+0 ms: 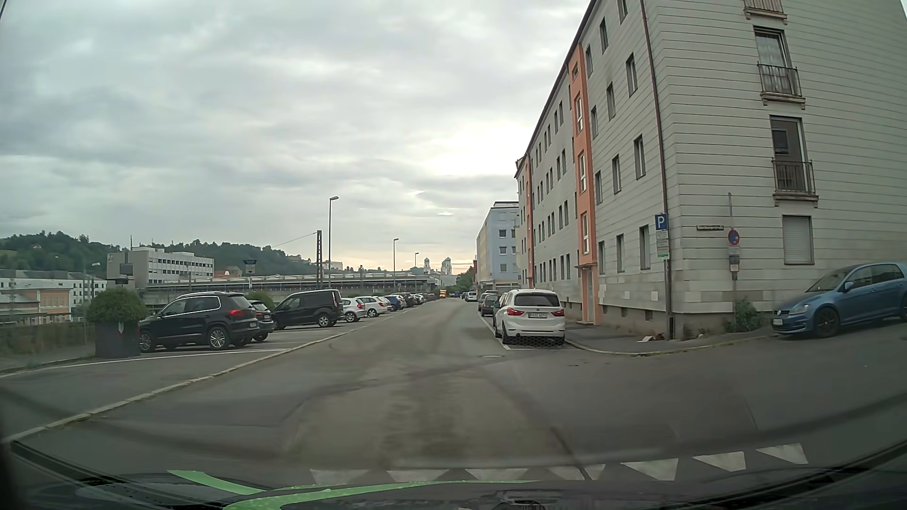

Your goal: Follow the waypoints while adhering to traffic rules and regulations

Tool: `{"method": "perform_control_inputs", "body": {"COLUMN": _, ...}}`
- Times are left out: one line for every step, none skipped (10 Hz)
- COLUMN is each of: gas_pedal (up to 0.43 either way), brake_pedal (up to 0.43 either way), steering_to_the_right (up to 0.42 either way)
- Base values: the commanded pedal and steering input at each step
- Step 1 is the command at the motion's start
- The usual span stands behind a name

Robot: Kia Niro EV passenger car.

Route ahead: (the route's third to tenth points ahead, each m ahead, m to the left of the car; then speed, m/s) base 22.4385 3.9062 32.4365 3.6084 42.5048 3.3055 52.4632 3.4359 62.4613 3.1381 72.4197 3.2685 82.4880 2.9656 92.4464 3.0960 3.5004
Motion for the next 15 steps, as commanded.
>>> {"method": "perform_control_inputs", "body": {"gas_pedal": 0.0, "brake_pedal": 0.201, "steering_to_the_right": -0.047}}
{"method": "perform_control_inputs", "body": {"gas_pedal": 0.0, "brake_pedal": 0.165, "steering_to_the_right": -0.048}}
{"method": "perform_control_inputs", "body": {"gas_pedal": 0.0, "brake_pedal": 0.024, "steering_to_the_right": -0.05}}
{"method": "perform_control_inputs", "body": {"gas_pedal": 0.0, "brake_pedal": 0.0, "steering_to_the_right": -0.051}}
{"method": "perform_control_inputs", "body": {"gas_pedal": 0.0, "brake_pedal": 0.0, "steering_to_the_right": -0.053}}
{"method": "perform_control_inputs", "body": {"gas_pedal": 0.0, "brake_pedal": 0.0, "steering_to_the_right": -0.055}}
{"method": "perform_control_inputs", "body": {"gas_pedal": 0.008, "brake_pedal": 0.0, "steering_to_the_right": -0.057}}
{"method": "perform_control_inputs", "body": {"gas_pedal": 0.228, "brake_pedal": 0.0, "steering_to_the_right": -0.06}}
{"method": "perform_control_inputs", "body": {"gas_pedal": 0.26, "brake_pedal": 0.0, "steering_to_the_right": -0.062}}
{"method": "perform_control_inputs", "body": {"gas_pedal": 0.28, "brake_pedal": 0.0, "steering_to_the_right": -0.064}}
{"method": "perform_control_inputs", "body": {"gas_pedal": 0.378, "brake_pedal": 0.0, "steering_to_the_right": -0.065}}
{"method": "perform_control_inputs", "body": {"gas_pedal": 0.421, "brake_pedal": 0.0, "steering_to_the_right": -0.066}}
{"method": "perform_control_inputs", "body": {"gas_pedal": 0.421, "brake_pedal": 0.0, "steering_to_the_right": -0.067}}
{"method": "perform_control_inputs", "body": {"gas_pedal": 0.421, "brake_pedal": 0.0, "steering_to_the_right": -0.066}}
{"method": "perform_control_inputs", "body": {"gas_pedal": 0.421, "brake_pedal": 0.0, "steering_to_the_right": -0.066}}
